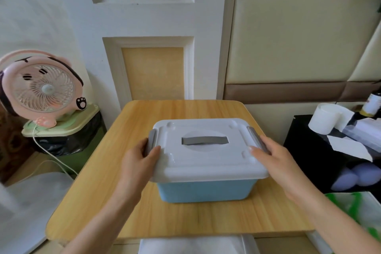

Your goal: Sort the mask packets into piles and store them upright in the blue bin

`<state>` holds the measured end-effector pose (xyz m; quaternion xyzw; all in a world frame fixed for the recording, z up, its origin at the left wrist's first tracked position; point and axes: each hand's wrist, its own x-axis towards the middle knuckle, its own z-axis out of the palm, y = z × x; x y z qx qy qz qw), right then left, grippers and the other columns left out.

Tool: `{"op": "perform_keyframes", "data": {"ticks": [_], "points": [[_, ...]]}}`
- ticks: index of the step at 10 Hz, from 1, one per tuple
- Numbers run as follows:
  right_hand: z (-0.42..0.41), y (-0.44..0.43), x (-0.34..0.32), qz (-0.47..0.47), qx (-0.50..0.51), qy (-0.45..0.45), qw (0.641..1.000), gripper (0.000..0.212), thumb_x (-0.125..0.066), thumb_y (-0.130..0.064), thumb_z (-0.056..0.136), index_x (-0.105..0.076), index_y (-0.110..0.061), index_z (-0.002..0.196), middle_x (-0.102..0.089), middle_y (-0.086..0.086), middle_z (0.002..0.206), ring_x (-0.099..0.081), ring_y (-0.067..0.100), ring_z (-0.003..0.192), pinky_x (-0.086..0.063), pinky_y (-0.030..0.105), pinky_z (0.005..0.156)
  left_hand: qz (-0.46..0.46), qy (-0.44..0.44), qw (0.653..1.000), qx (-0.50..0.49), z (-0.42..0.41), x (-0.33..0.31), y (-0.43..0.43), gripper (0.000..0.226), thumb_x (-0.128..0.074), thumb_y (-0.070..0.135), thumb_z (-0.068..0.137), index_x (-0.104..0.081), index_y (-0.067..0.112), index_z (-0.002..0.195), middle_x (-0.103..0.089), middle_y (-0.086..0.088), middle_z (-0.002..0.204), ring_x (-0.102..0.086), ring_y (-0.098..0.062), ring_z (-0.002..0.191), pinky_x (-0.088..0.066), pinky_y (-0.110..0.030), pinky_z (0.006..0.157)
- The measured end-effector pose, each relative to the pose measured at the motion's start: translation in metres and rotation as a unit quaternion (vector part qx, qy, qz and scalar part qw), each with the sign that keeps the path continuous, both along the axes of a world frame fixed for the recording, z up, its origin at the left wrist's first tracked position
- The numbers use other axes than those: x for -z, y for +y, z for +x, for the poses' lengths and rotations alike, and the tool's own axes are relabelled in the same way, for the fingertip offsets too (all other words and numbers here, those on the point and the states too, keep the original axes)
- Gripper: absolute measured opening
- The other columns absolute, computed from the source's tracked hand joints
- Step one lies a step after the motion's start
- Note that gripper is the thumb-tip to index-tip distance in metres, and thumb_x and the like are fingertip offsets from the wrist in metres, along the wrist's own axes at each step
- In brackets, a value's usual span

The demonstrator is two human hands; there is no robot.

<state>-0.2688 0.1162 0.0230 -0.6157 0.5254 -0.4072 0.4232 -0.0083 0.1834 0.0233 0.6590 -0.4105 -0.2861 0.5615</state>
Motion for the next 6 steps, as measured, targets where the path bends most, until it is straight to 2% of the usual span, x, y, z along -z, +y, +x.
{"op": "perform_keyframes", "data": {"ticks": [1, 2, 3, 4, 5, 6], "points": [[0.011, 0.004, -0.003, -0.073, 0.031, 0.133, 0.988, 0.043, -0.043, -0.024, 0.097, -0.040, -0.025, 0.140, -0.060, -0.008, 0.103, -0.057, 0.008, 0.089, -0.044, 0.031, 0.076, 0.005, -0.105, 0.994, -0.035, -0.009, 0.000, -0.003, 0.018, -0.049, 0.019, 0.094, -0.053, 0.033, 0.083, -0.060, 0.006, 0.079, -0.057, -0.025, 0.079, -0.048, -0.042, 0.074], [0.012, 0.002, 0.001, -0.092, 0.047, 0.175, 0.979, 0.050, -0.037, -0.023, 0.100, -0.025, -0.020, 0.148, -0.044, -0.003, 0.143, -0.046, 0.016, 0.124, -0.037, 0.026, 0.094, 0.013, -0.197, 0.978, -0.067, -0.010, 0.002, -0.006, 0.010, -0.045, 0.017, 0.094, -0.055, 0.017, 0.093, -0.063, -0.008, 0.080, -0.057, -0.027, 0.074, -0.045, -0.040, 0.064], [0.015, 0.002, 0.000, -0.096, 0.041, 0.194, 0.975, 0.050, -0.035, -0.022, 0.100, -0.023, -0.019, 0.149, -0.032, -0.003, 0.152, -0.036, 0.018, 0.135, -0.031, 0.030, 0.107, 0.014, -0.228, 0.971, -0.066, -0.012, 0.001, -0.007, 0.011, -0.043, 0.018, 0.095, -0.054, 0.015, 0.097, -0.061, -0.008, 0.077, -0.056, -0.021, 0.067, -0.040, -0.034, 0.056], [0.009, -0.002, -0.004, -0.089, 0.019, 0.242, 0.966, 0.052, -0.037, -0.025, 0.099, -0.024, -0.018, 0.149, -0.035, 0.000, 0.150, -0.038, 0.021, 0.134, -0.033, 0.031, 0.104, 0.047, -0.234, 0.970, -0.031, -0.006, -0.001, -0.006, 0.011, -0.042, 0.021, 0.096, -0.050, 0.016, 0.101, -0.060, -0.005, 0.079, -0.053, -0.015, 0.065, -0.039, -0.030, 0.056], [0.002, -0.017, -0.020, -0.079, -0.008, 0.305, 0.949, 0.053, -0.049, -0.033, 0.094, -0.034, -0.019, 0.144, -0.050, 0.001, 0.140, -0.047, 0.021, 0.127, -0.038, 0.032, 0.100, 0.072, -0.279, 0.957, 0.017, 0.000, 0.000, -0.009, 0.038, -0.043, 0.030, 0.095, -0.041, 0.017, 0.130, -0.059, -0.003, 0.117, -0.057, -0.021, 0.101, -0.045, -0.032, 0.080], [0.007, -0.031, -0.029, -0.116, -0.028, 0.325, 0.938, 0.052, -0.054, -0.030, 0.093, -0.039, -0.017, 0.140, -0.044, 0.002, 0.144, -0.042, 0.020, 0.131, -0.033, 0.031, 0.104, 0.037, -0.331, 0.942, 0.047, -0.002, -0.005, -0.013, 0.057, -0.046, 0.038, 0.094, -0.028, 0.021, 0.145, -0.018, 0.003, 0.156, -0.020, -0.015, 0.143, -0.020, -0.026, 0.112]]}}
